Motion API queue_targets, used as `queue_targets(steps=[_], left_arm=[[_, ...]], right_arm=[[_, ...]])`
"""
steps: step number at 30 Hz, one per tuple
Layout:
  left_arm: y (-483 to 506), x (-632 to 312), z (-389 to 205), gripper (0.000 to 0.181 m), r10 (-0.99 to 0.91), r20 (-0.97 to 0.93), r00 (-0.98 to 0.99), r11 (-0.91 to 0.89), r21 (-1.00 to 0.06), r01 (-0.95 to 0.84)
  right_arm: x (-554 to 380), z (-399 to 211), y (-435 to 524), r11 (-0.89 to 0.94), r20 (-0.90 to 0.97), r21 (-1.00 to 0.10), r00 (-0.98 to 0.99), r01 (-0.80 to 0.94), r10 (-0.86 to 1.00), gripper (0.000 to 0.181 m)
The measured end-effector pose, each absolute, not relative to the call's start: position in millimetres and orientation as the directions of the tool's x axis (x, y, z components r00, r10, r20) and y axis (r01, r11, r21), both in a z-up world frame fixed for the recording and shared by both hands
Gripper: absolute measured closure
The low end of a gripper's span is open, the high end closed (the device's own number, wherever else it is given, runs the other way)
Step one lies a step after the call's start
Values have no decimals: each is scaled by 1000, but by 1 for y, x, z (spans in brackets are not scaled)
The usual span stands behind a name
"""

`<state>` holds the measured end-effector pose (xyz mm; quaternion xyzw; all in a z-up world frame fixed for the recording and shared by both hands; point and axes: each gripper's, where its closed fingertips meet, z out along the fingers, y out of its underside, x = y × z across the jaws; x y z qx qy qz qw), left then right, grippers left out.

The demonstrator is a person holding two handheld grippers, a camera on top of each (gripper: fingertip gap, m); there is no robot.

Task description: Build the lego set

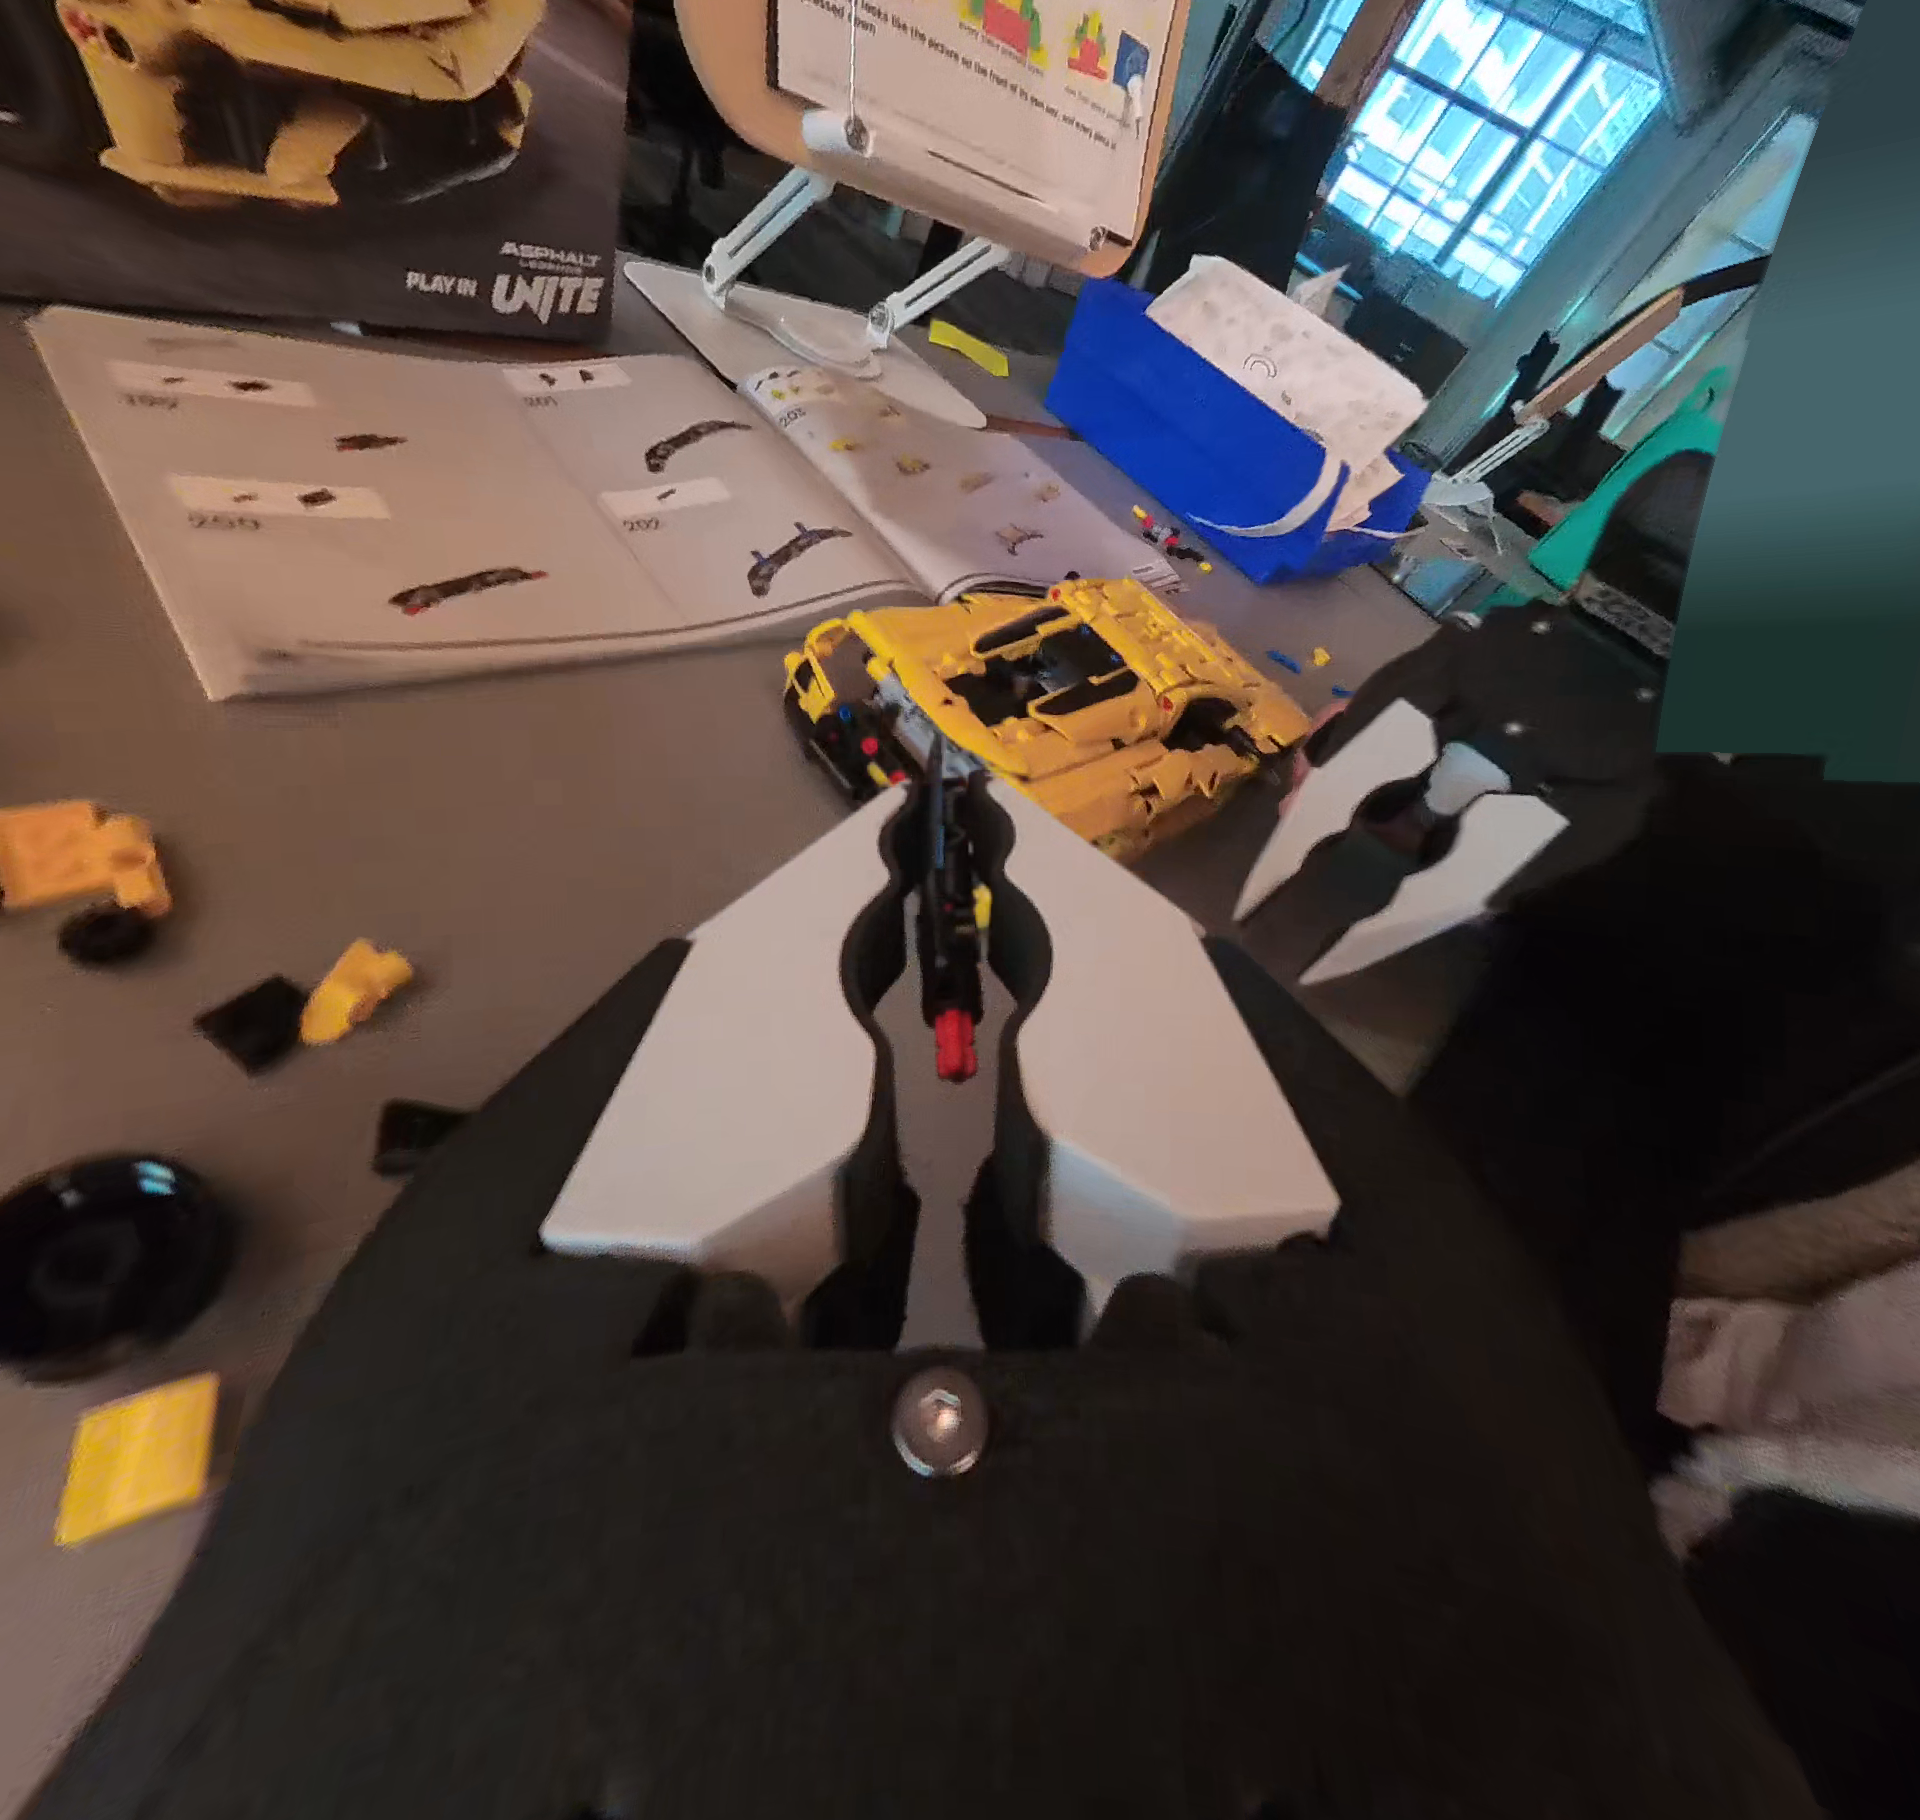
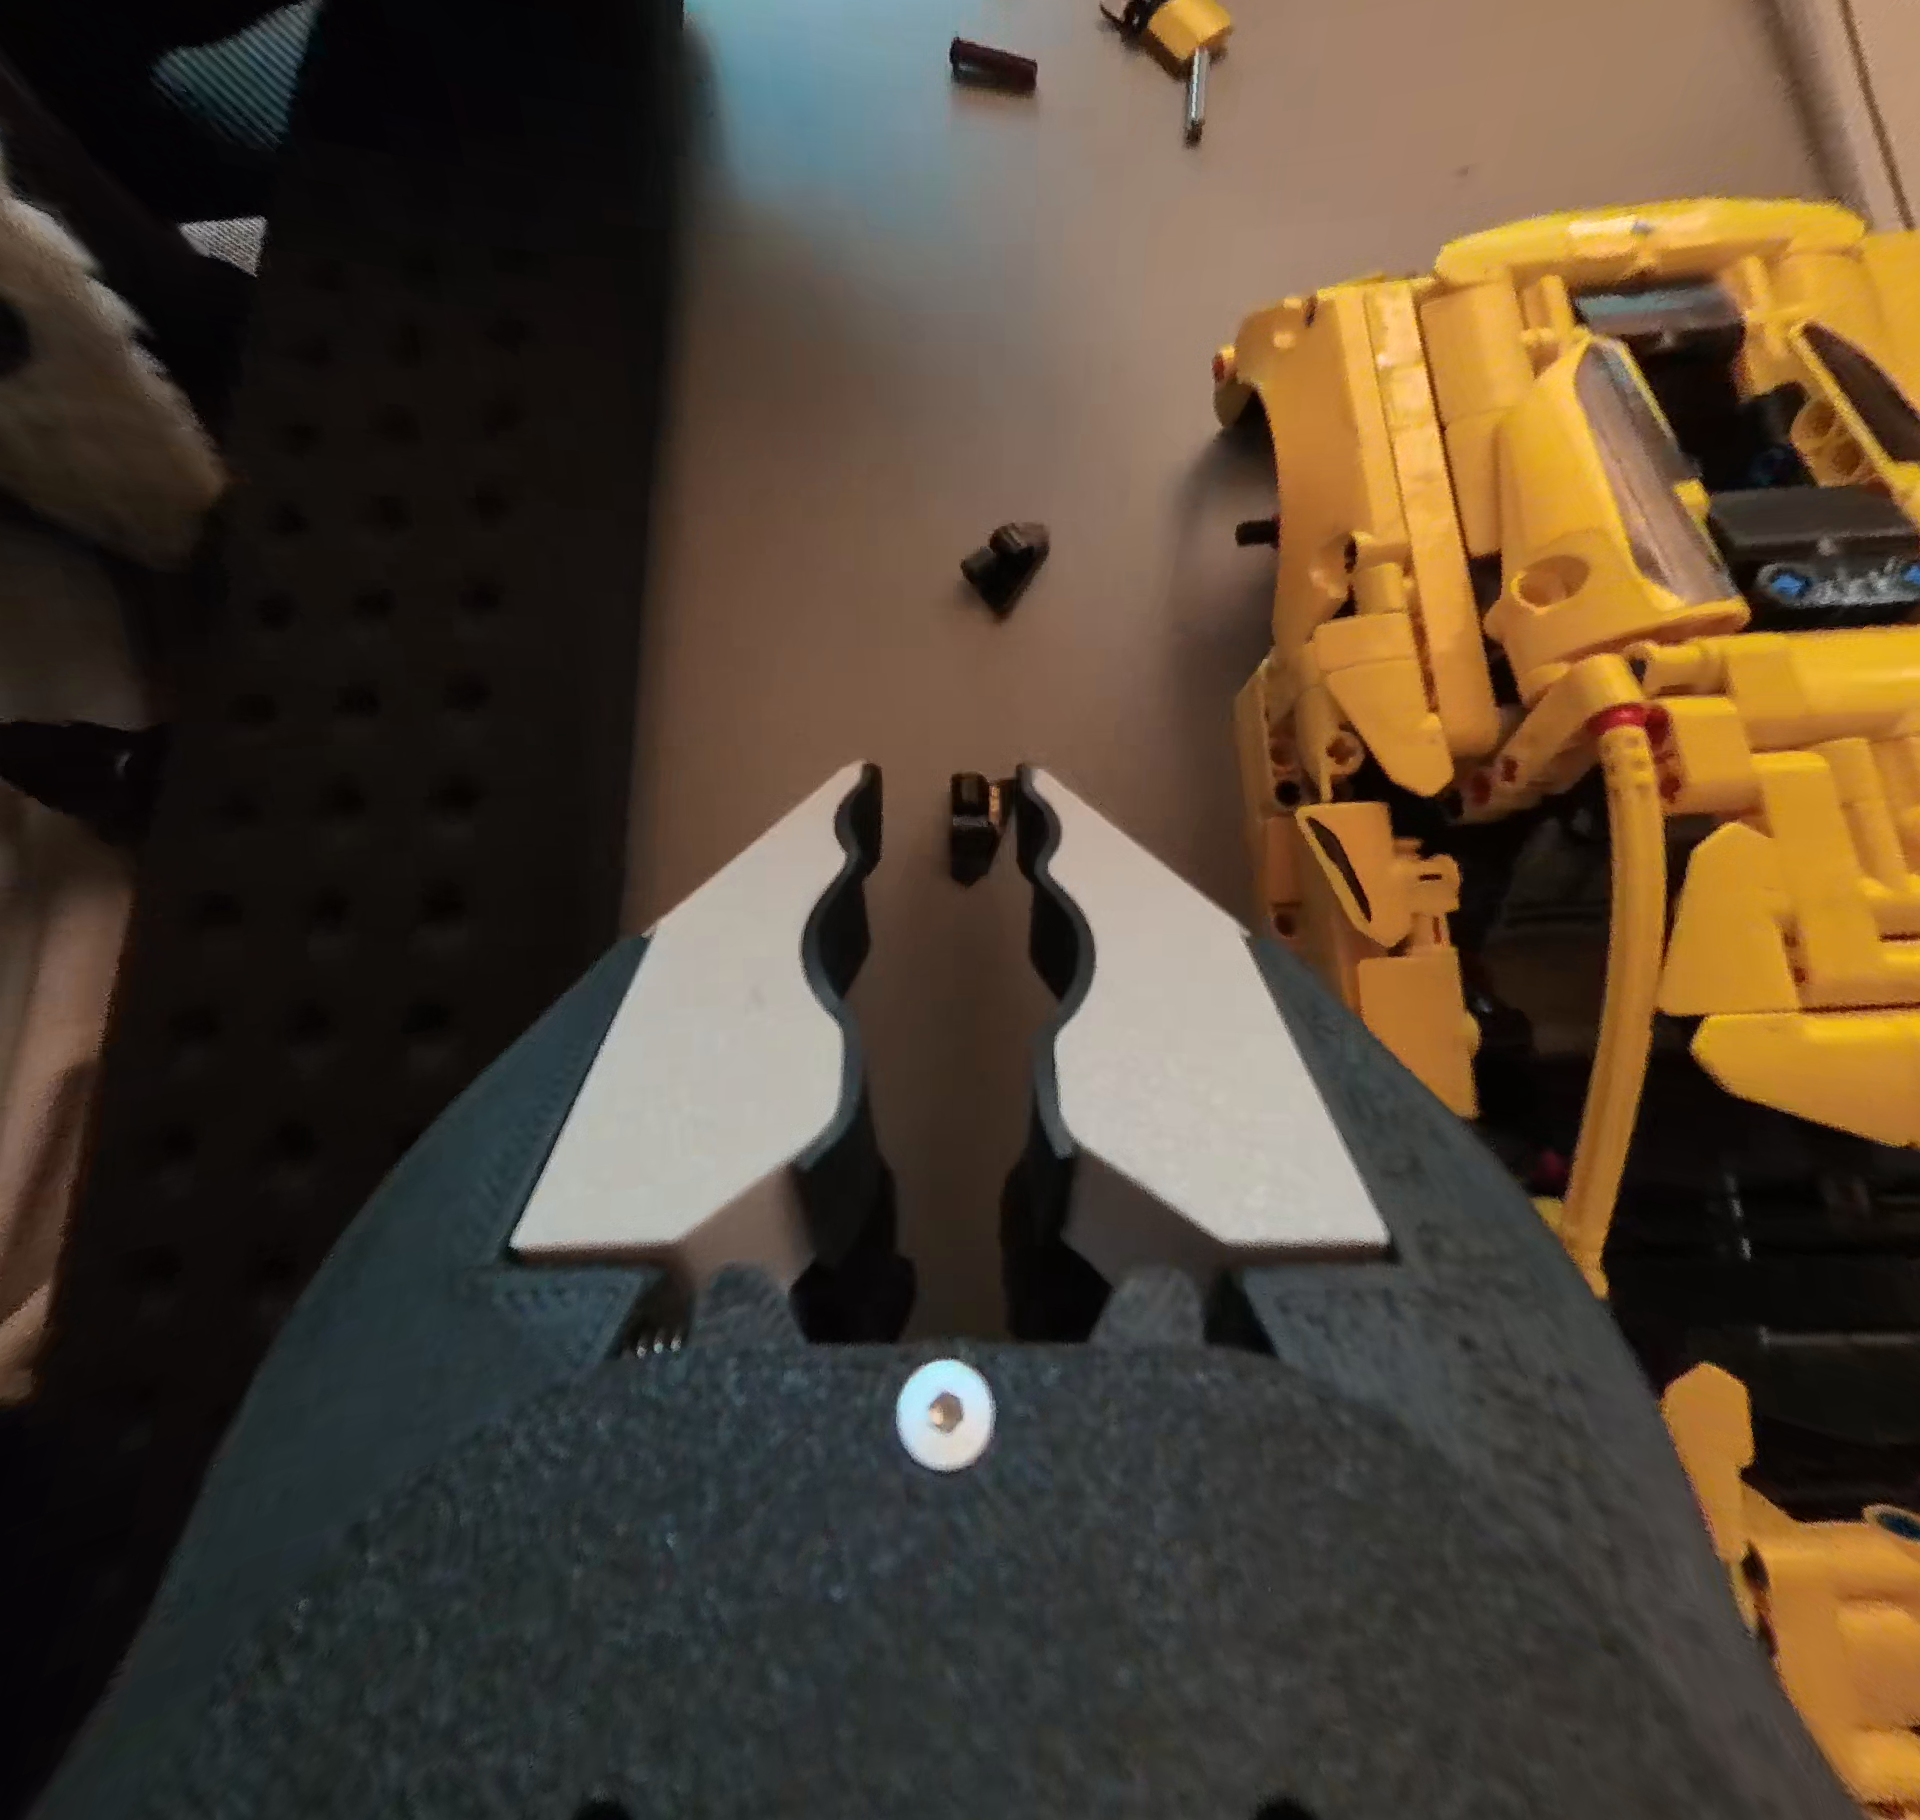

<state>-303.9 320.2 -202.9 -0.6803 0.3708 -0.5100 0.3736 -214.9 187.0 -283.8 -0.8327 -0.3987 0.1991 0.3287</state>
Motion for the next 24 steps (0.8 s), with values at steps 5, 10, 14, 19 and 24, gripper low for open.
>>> queue_targets(steps=[5,10,14,19,24], left_arm=[[310,-304,-209,174,-884,419,205,-451,-880,-148],[307,-295,-207,174,-895,414,166,-438,-885,-157],[304,-292,-207,174,-892,427,147,-447,-882,-150],[303,-292,-204,174,-884,450,127,-465,-875,-134],[295,-287,-197,174,-866,495,69,-500,-859,-110]], right_arm=[[-213,-297,186,-481,-49,-657,604,580,795,155],[-213,-300,189,-475,-32,-663,612,579,790,156],[-212,-302,190,-477,-35,-662,612,578,790,156],[-211,-303,192,-445,15,-663,605,601,796,161],[-211,-303,192,-410,49,-664,583,626,811,168]])
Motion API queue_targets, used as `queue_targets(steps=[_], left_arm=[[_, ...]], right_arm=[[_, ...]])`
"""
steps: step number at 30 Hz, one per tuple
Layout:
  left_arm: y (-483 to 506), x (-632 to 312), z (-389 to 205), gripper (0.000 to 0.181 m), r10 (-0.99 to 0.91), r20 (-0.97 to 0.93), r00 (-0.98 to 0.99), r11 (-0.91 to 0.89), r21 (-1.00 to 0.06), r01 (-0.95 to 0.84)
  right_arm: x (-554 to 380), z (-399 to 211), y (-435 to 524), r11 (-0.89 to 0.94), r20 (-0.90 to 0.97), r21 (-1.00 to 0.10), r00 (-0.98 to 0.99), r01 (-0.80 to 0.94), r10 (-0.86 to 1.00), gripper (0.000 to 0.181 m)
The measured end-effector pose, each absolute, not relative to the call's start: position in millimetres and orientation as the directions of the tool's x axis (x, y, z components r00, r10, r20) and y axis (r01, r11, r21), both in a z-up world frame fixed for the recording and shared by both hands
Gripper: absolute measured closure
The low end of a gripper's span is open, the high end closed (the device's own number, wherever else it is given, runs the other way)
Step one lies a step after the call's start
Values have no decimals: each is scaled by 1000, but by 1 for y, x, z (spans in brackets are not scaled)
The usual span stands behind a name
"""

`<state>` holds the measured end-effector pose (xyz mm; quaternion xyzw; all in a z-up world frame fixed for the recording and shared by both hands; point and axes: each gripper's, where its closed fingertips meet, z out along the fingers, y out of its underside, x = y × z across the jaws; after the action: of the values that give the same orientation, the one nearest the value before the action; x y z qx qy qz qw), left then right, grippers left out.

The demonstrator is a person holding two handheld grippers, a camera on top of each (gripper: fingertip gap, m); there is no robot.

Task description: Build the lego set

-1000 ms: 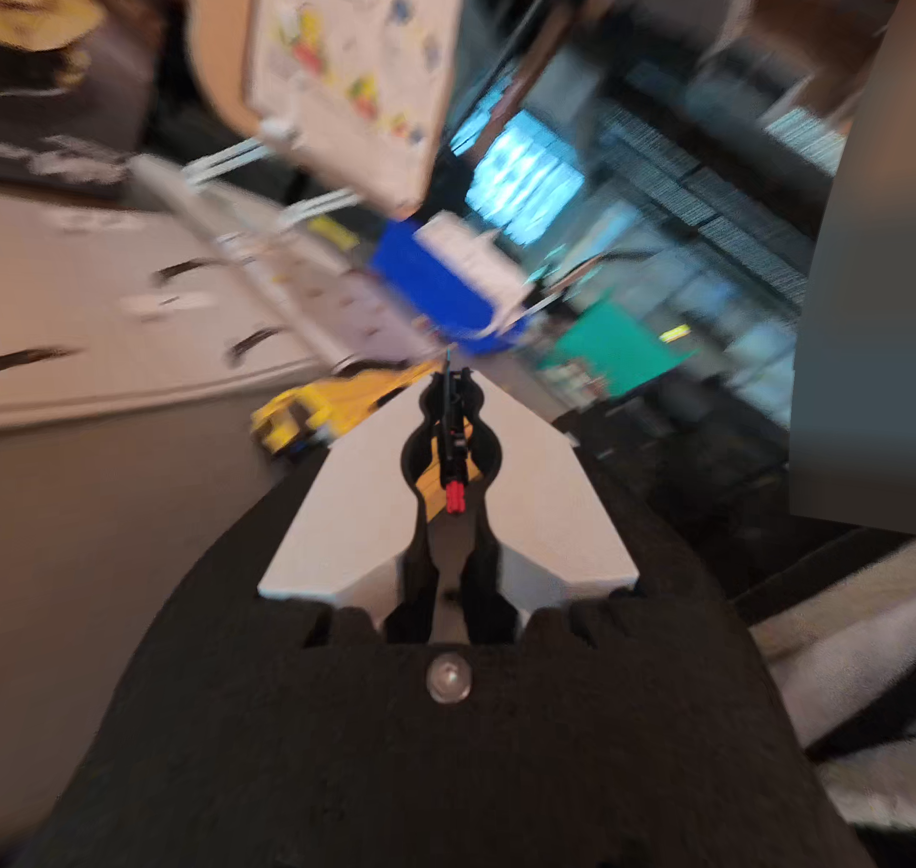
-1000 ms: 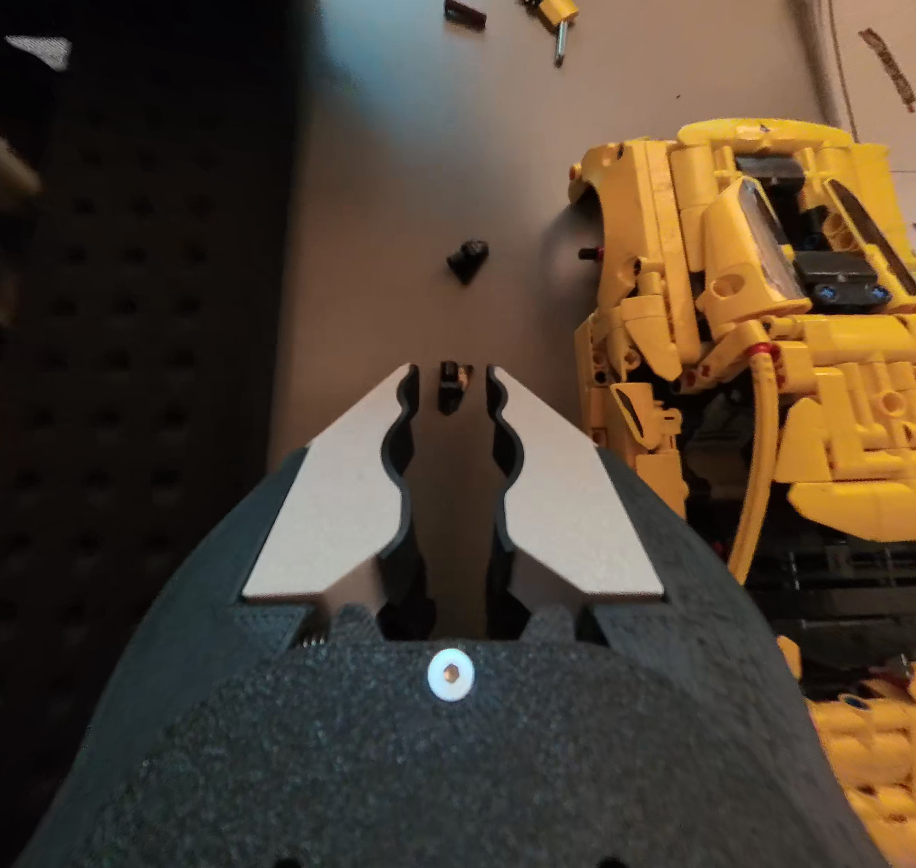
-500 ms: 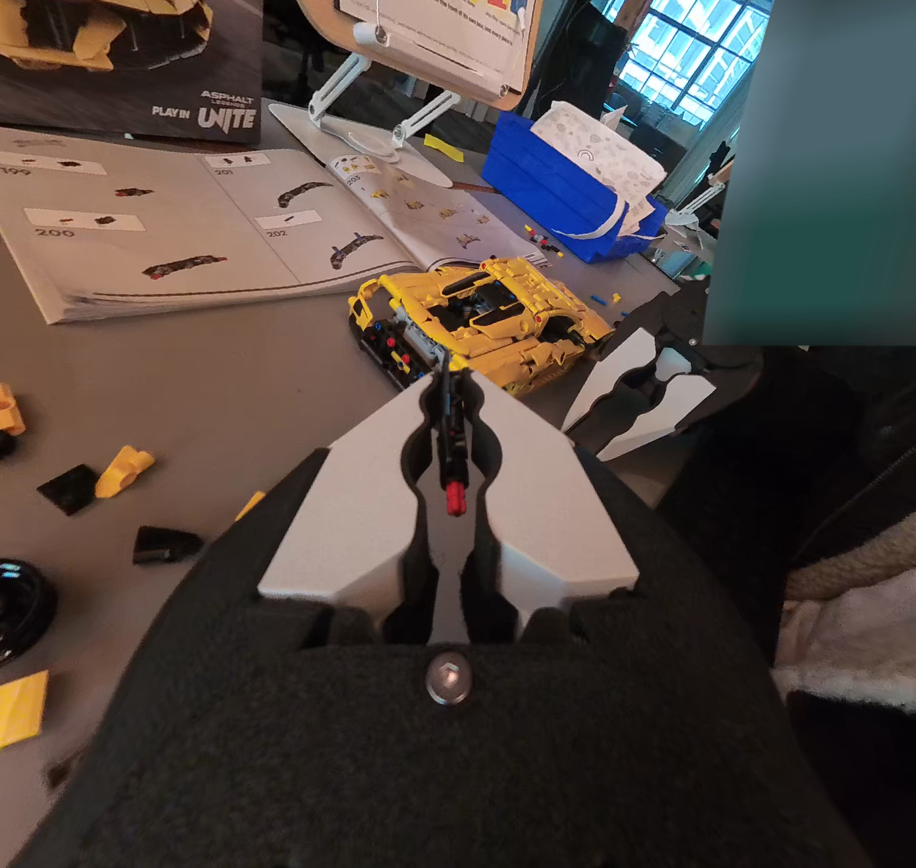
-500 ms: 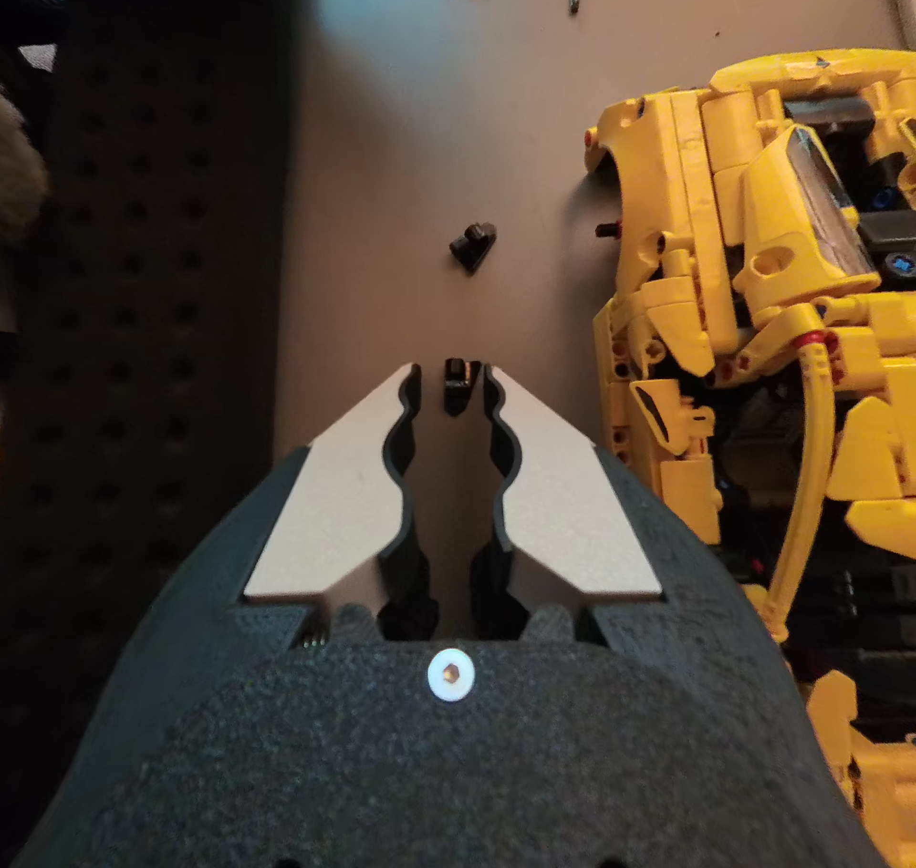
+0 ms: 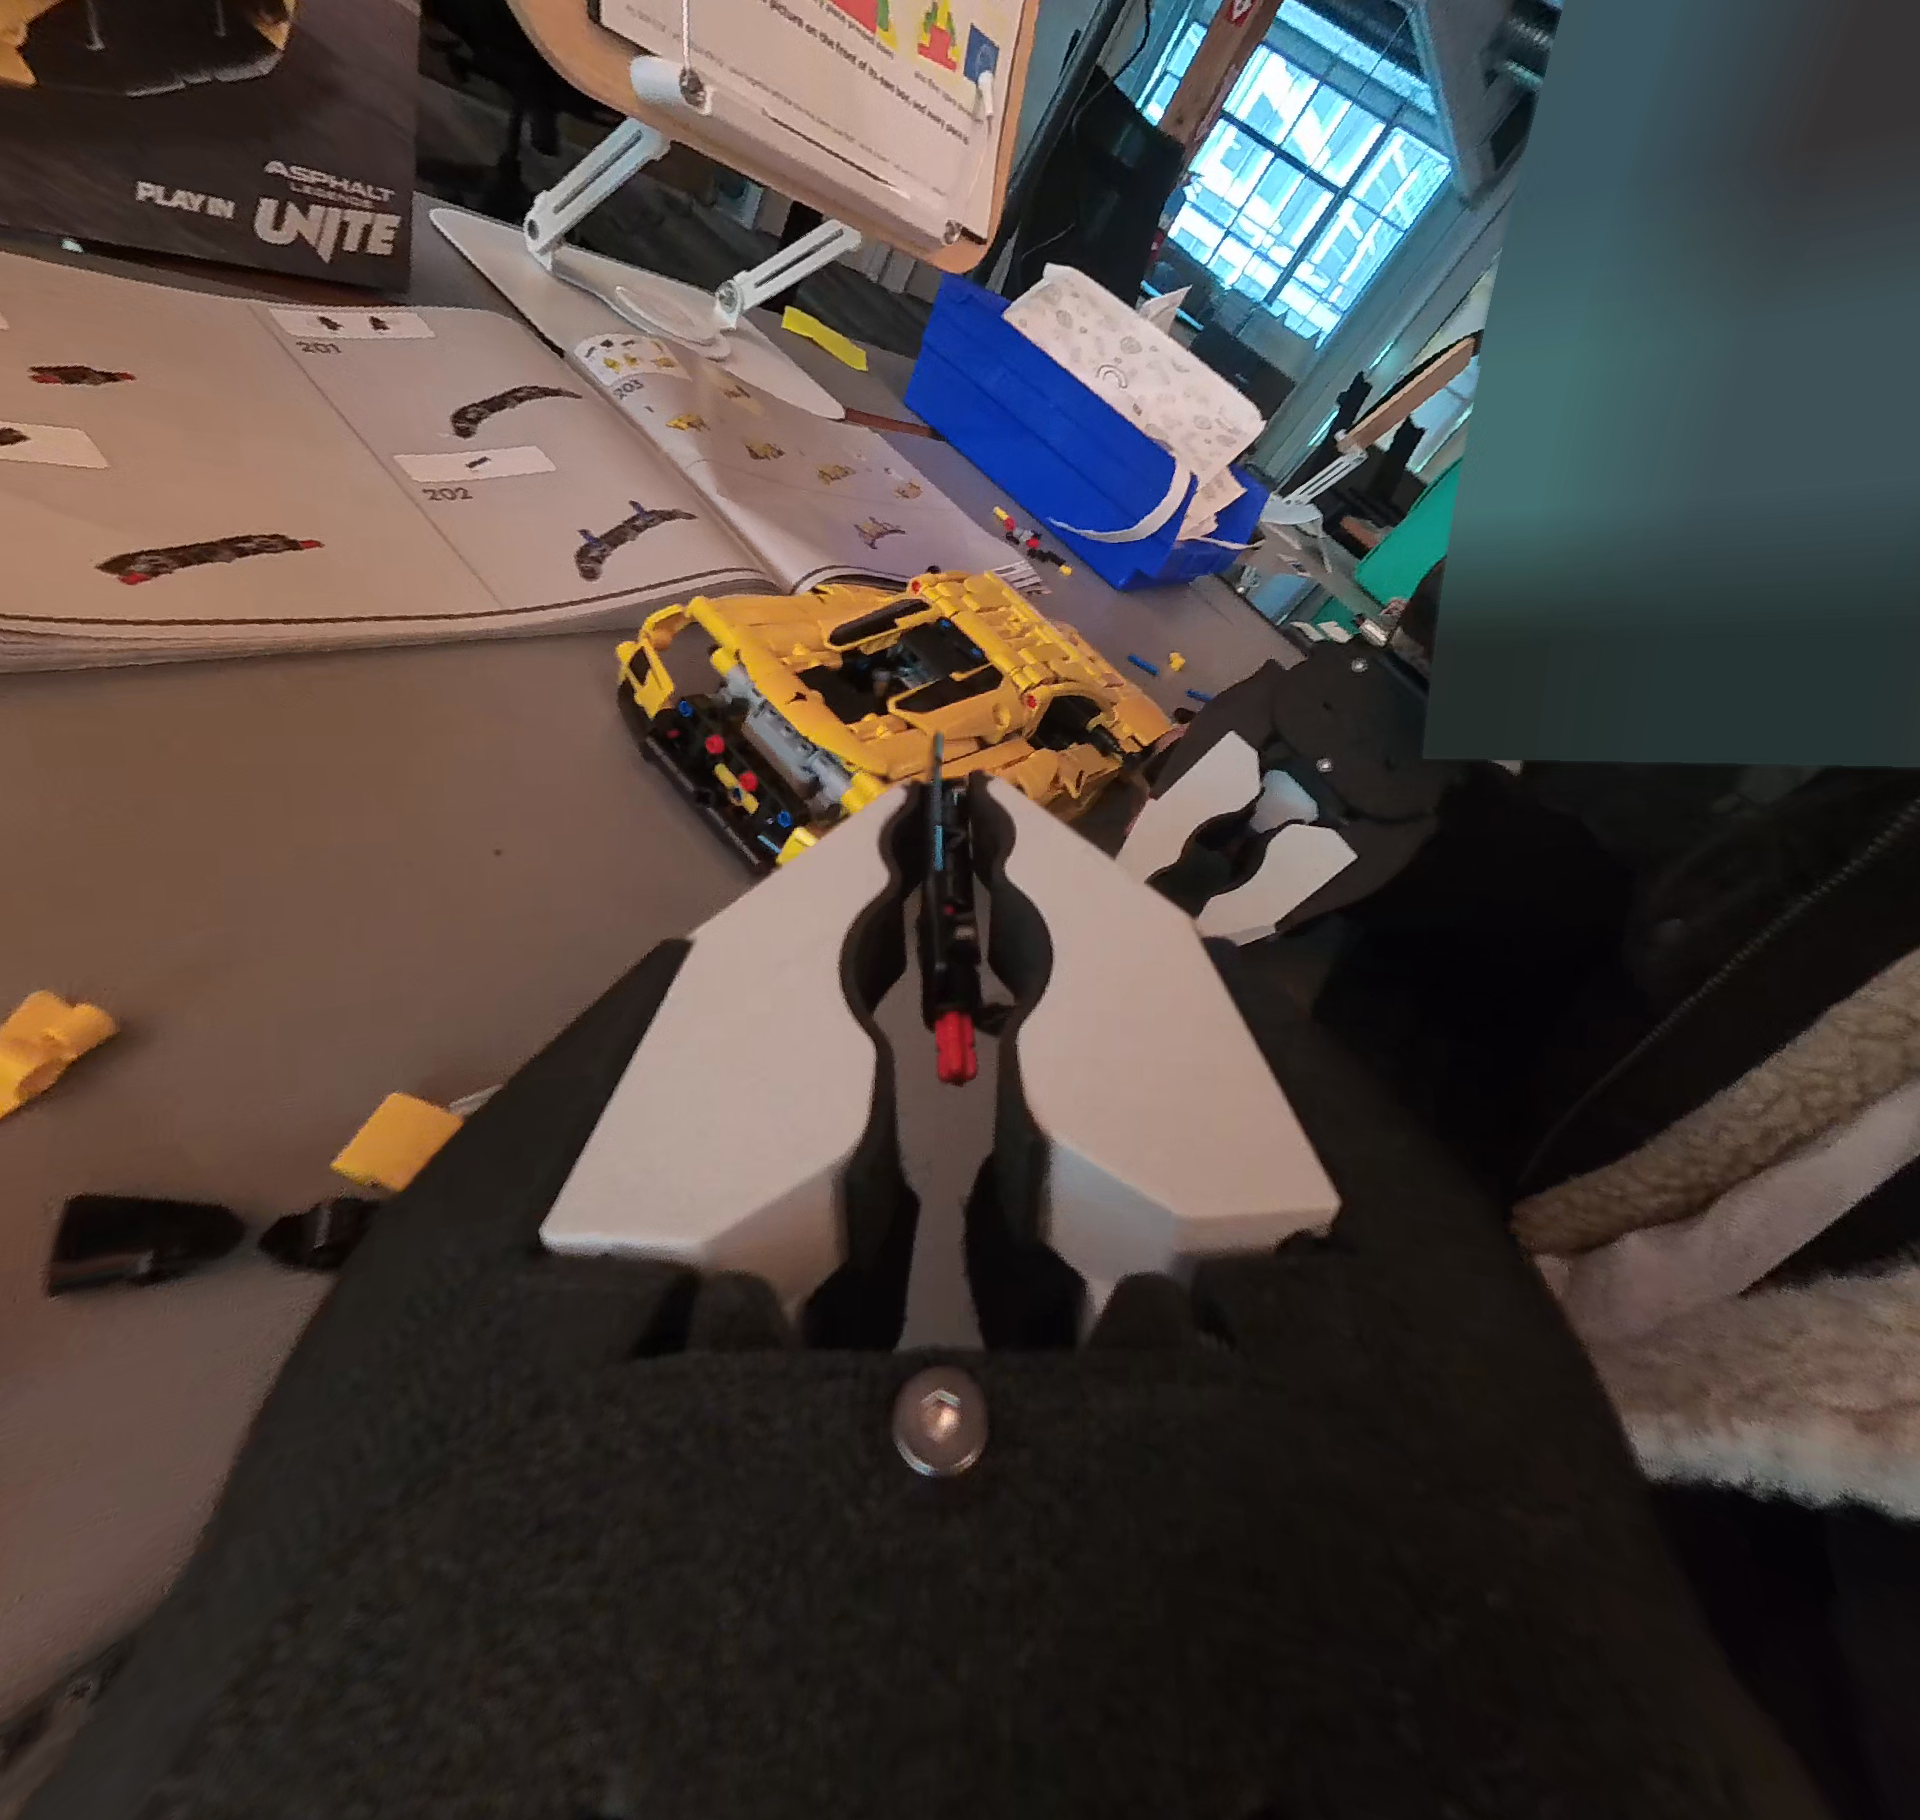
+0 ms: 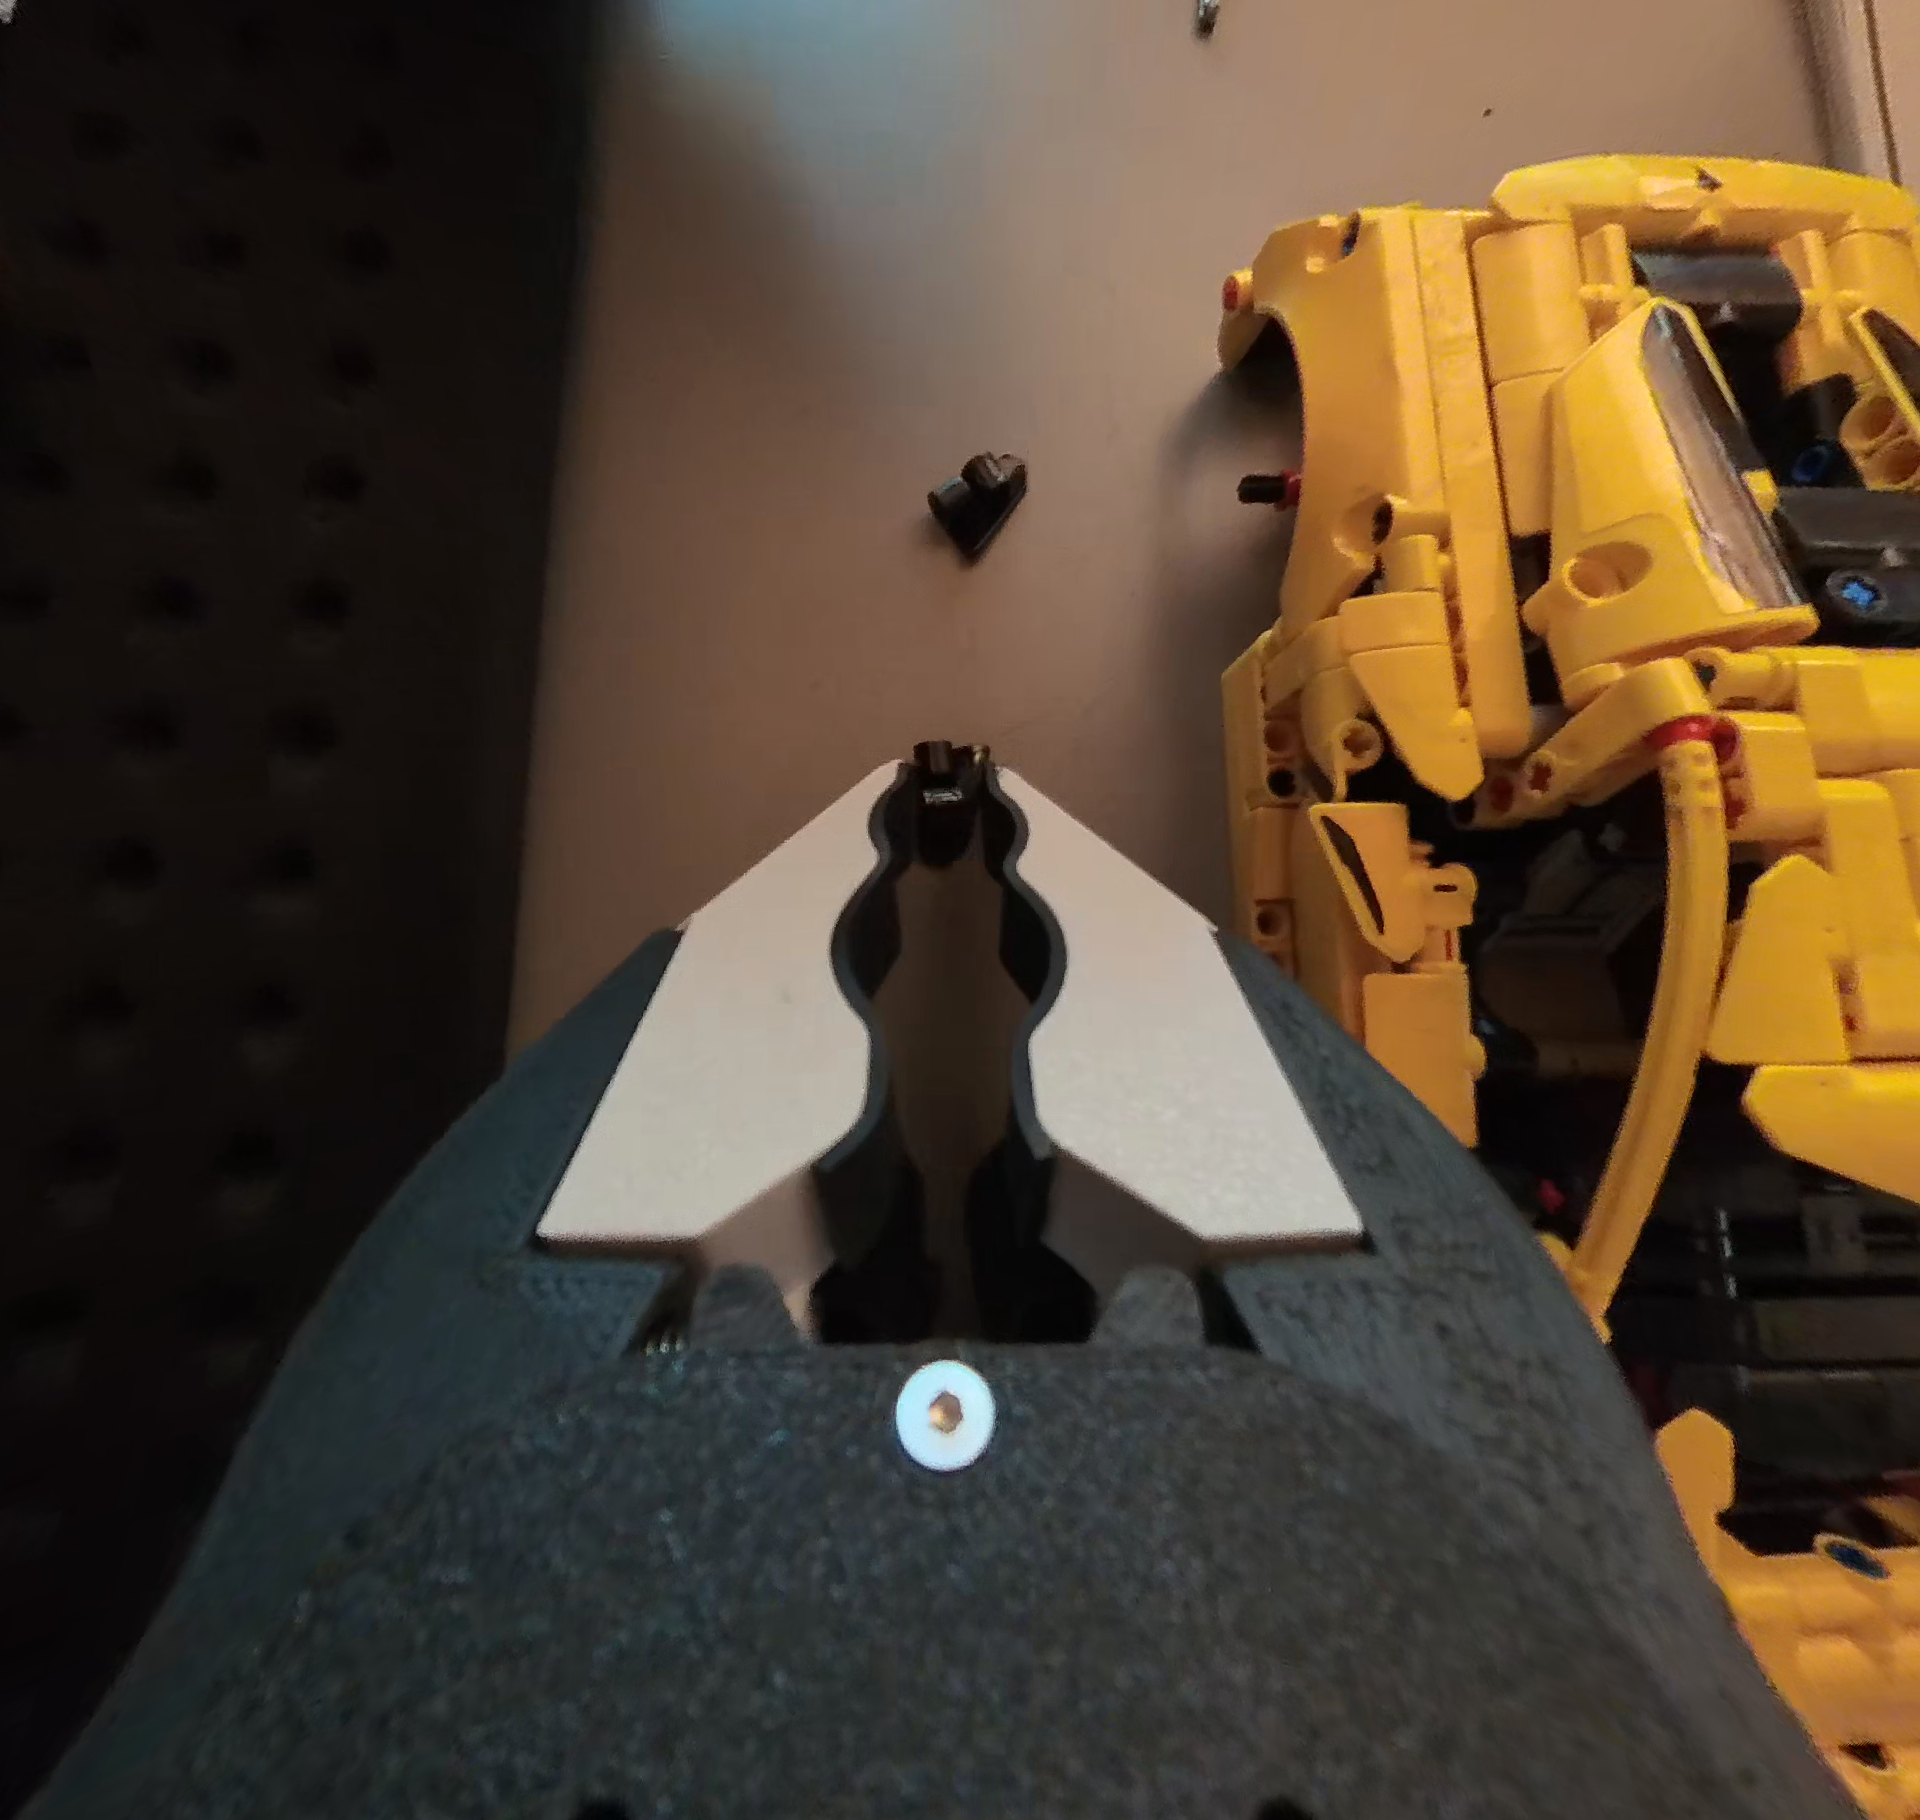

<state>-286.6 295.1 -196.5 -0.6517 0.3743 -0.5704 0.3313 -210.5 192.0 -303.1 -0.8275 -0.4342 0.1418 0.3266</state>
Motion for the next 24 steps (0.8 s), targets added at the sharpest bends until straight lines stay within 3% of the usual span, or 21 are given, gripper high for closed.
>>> queue_targets(steps=[4,9,14,20,24], left_arm=[[295,-277,-178,174,-844,536,16,-535,-840,-88],[309,-256,-127,174,-827,543,-147,-536,-840,-86],[352,-209,-123,174,-877,439,-197,-419,-898,-138],[348,-178,-137,173,-727,595,-344,-612,-788,-70],[343,-175,-154,173,-678,645,-354,-658,-747,-100]], right_arm=[[-213,-283,199,-355,69,-729,578,586,813,169],[-178,-203,224,-313,67,-864,706,394,705,173],[-128,-138,265,-215,287,-846,757,488,587,173],[-126,-159,320,-161,323,-887,832,432,450,173],[-146,-175,323,-108,410,-865,814,490,413,173]])
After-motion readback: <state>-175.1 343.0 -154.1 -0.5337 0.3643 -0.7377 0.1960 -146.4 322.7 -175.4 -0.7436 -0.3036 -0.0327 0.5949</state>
